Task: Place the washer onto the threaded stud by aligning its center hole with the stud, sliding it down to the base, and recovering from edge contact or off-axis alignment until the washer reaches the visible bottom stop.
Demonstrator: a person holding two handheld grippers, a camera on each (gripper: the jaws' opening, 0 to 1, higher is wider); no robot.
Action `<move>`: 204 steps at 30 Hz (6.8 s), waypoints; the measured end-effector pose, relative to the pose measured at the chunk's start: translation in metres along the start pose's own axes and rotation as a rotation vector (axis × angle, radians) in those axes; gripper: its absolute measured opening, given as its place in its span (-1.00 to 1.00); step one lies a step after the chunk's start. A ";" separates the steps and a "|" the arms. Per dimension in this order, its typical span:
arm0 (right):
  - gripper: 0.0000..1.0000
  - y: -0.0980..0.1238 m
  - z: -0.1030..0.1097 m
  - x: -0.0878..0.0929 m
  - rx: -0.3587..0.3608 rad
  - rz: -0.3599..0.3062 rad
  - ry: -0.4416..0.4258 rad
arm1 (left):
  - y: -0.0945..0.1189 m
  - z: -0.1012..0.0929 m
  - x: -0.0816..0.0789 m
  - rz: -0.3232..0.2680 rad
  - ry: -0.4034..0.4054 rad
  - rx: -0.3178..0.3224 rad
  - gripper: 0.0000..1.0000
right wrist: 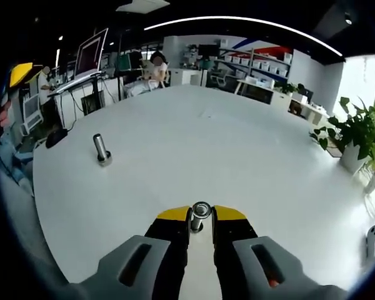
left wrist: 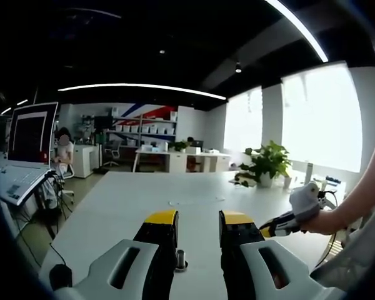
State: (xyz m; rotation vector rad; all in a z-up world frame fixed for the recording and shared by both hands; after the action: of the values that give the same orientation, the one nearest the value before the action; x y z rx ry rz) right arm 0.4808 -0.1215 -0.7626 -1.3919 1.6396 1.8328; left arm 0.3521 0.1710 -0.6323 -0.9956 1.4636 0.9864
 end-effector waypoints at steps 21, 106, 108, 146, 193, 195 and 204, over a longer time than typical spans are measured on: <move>-0.67 -0.002 0.003 0.000 -0.009 0.006 -0.008 | 0.000 0.000 0.001 0.001 0.001 0.001 -0.51; -0.23 0.140 -0.025 -0.033 0.181 -0.481 -0.308 | 0.006 0.003 0.000 -0.014 -0.071 -0.012 -0.48; -0.23 0.141 -0.028 -0.034 0.196 -0.495 -0.288 | 0.006 0.003 -0.001 -0.018 -0.071 -0.017 -0.48; -0.14 0.135 -0.026 -0.024 0.220 -0.426 -0.248 | 0.005 0.004 -0.004 -0.042 -0.070 -0.035 -0.44; -0.14 0.134 -0.032 -0.017 0.256 -0.394 -0.263 | 0.003 -0.002 -0.002 -0.031 -0.036 -0.011 -0.45; -0.14 0.133 -0.032 -0.016 0.258 -0.389 -0.258 | 0.003 -0.002 -0.001 -0.032 -0.033 -0.009 -0.45; -0.14 0.133 -0.030 -0.020 0.244 -0.404 -0.248 | 0.002 0.001 0.000 -0.025 -0.013 -0.016 -0.45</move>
State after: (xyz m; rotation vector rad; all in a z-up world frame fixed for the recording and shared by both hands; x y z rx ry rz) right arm 0.4025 -0.1798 -0.6650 -1.2254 1.2948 1.4536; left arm 0.3504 0.1726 -0.6327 -1.0150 1.4313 0.9864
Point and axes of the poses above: the point that each gripper's makers call its tool centre point, and the gripper's own axes: y roughly backward along the fingers, z roughly to its left, x roughly out of its underside, the point moved 8 cm from there along y, roughly backward along the fingers, and after that the axes turned 1 degree about x, right-handed, at the moved point
